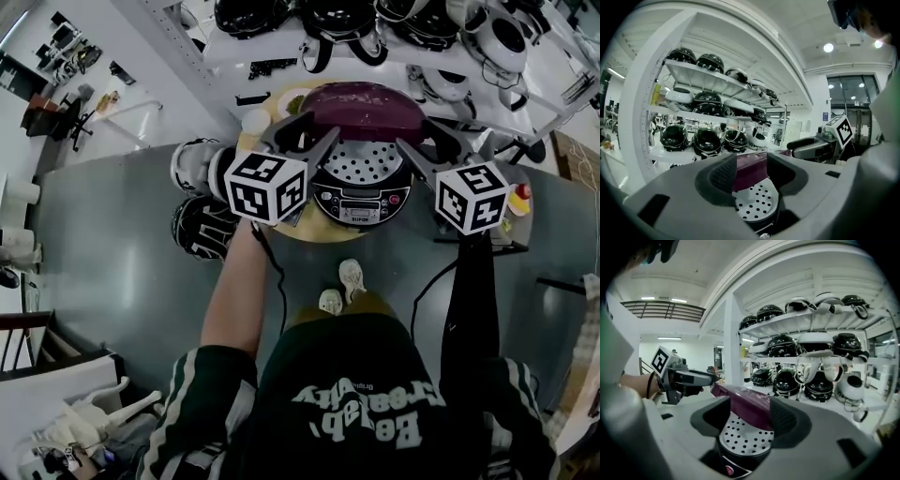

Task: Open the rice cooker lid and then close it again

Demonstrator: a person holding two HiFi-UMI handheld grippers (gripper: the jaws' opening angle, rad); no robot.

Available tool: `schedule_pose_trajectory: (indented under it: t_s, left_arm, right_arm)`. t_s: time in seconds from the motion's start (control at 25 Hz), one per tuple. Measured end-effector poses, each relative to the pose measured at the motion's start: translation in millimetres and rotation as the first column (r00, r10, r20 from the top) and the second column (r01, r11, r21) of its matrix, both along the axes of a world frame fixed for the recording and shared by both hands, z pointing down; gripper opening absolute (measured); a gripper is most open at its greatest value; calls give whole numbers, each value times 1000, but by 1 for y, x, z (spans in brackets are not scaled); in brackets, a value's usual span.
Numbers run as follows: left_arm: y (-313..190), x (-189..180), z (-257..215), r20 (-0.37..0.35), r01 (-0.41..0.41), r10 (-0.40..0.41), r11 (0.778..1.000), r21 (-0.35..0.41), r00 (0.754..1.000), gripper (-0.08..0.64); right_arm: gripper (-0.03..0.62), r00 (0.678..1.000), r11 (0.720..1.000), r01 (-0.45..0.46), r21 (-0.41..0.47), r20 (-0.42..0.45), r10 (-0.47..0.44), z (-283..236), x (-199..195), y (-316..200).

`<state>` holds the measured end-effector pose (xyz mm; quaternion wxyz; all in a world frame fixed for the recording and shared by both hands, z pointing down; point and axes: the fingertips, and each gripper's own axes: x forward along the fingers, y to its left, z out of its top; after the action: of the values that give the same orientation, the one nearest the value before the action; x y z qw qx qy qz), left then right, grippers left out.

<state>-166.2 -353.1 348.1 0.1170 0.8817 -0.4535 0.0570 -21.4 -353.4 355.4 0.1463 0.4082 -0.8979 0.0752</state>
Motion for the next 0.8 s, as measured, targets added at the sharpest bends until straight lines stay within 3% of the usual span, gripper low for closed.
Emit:
schedule_pose_trajectory:
  t_s: [0.32,0.56,0.8]
  left_arm:
    - [22,15,24,28,-75,75,997,-21,997,198]
    - [33,18,51,32,-88,90,994,-63,995,198]
    - [39,23,74,35,-89,93,991,-103,995,187]
  right_arm:
    - [273,999,998,-52,-37,-11,52,26,-2,16]
    - [271,998,995,-63,-79,0,63,52,-6,25]
    - [275,997,992,-60,-110,-51,55,75,-7,34]
